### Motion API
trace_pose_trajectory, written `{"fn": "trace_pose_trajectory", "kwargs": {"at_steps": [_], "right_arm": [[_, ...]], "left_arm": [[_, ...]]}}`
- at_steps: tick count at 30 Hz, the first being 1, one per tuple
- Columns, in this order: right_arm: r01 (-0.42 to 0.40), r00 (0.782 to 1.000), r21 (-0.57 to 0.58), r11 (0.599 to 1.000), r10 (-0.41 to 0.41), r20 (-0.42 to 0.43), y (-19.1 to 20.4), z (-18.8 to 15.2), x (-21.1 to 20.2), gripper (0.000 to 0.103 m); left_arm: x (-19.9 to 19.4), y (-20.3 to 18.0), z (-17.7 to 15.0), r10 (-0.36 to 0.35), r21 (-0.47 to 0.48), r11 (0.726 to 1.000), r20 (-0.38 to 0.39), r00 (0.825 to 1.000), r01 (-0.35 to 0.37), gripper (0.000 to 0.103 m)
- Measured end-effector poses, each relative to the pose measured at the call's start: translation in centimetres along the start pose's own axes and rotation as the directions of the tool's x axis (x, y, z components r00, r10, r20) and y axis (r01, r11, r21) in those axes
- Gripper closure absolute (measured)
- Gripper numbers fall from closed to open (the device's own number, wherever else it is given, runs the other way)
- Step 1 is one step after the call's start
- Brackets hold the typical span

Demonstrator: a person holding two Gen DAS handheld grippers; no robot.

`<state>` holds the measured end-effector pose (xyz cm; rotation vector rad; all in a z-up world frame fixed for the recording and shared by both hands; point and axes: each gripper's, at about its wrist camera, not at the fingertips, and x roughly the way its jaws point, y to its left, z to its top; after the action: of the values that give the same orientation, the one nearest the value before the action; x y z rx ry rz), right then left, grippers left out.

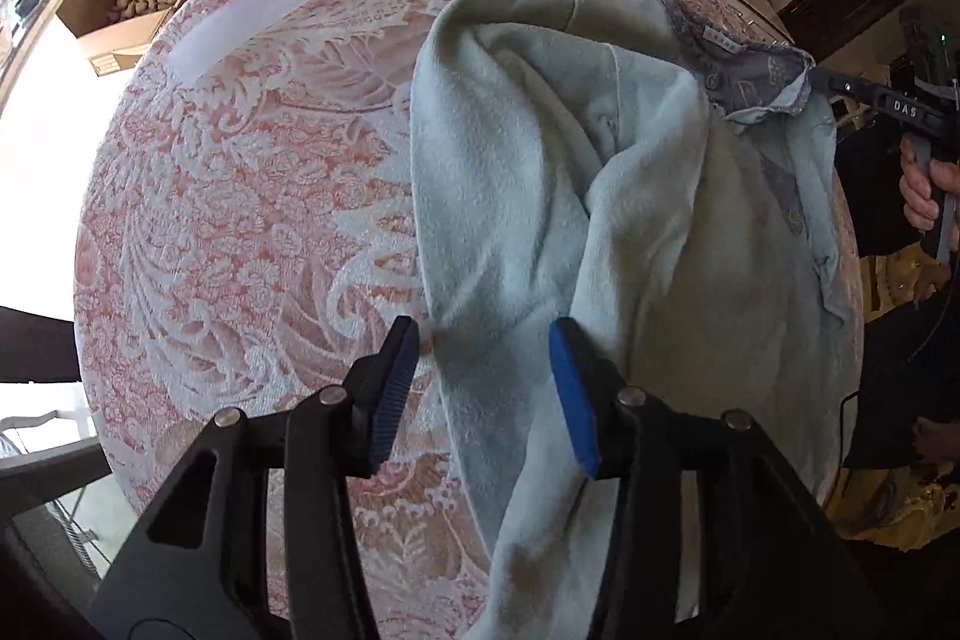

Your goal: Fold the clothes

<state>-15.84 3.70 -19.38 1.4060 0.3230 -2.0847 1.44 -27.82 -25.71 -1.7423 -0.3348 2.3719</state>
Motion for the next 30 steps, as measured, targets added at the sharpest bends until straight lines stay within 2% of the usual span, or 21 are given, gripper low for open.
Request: {"fn": "trace_pose_trajectory", "kwargs": {"at_steps": [2, 6, 7, 10, 12, 16, 21, 23, 27, 30], "right_arm": [[0.007, 1.0, -0.016, 1.0, -0.007, 0.013, 0.6, 0.0, -0.1, 0.077], [-0.019, 1.0, -0.038, 0.999, 0.02, 0.02, 2.3, -0.1, -0.7, 0.077], [-0.028, 0.999, -0.048, 0.998, 0.029, 0.018, 2.8, -0.2, -0.9, 0.077], [-0.065, 0.998, -0.067, 0.996, 0.066, 0.022, 4.6, -0.4, -1.6, 0.077], [-0.103, 0.994, -0.081, 0.991, 0.105, 0.012, 6.2, -0.7, -2.1, 0.077], [-0.224, 0.974, -0.147, 0.963, 0.217, -0.061, 12.6, -3.3, -2.0, 0.077], [-0.348, 0.93, -0.202, 0.916, 0.31, -0.196, 22.0, -8.5, 1.0, 0.077], [-0.369, 0.917, -0.21, 0.905, 0.318, -0.243, 24.6, -10.4, 2.6, 0.077], [-0.343, 0.919, -0.266, 0.901, 0.263, -0.295, 27.6, -13.3, 4.4, 0.077], [-0.292, 0.939, -0.346, 0.892, 0.199, -0.28, 28.5, -14.7, 4.6, 0.079]], "left_arm": [[0.2, -0.8, 0.1, 0.025, 0.019, 1.0, 0.014, 1.0, -0.025, 0.055], [0.2, 0.1, 0.2, -0.04, -0.084, 0.996, 0.031, 0.999, 0.042, 0.056], [0.2, 0.5, 0.1, -0.054, -0.11, 0.992, 0.029, 0.998, 0.057, 0.061], [0.4, 1.3, -0.2, -0.047, -0.145, 0.988, 0.014, 0.999, 0.048, 0.098], [0.5, 1.5, -0.5, -0.071, -0.144, 0.987, 0.028, 0.997, 0.075, 0.098], [0.9, 0.0, -0.2, -0.007, -0.078, 0.997, 0.021, 1.0, 0.009, 0.099], [0.3, -1.2, -0.5, 0.048, -0.041, 0.998, 0.046, 0.998, -0.046, 0.099], [-0.7, -0.6, -0.3, 0.09, -0.023, 0.996, 0.049, 0.995, -0.089, 0.099], [-2.1, 0.9, 0.5, 0.173, 0.031, 0.984, 0.045, 0.984, -0.174, 0.099], [-3.9, 3.4, 0.1, 0.224, 0.085, 0.97, 0.049, 0.973, -0.227, 0.099]]}}
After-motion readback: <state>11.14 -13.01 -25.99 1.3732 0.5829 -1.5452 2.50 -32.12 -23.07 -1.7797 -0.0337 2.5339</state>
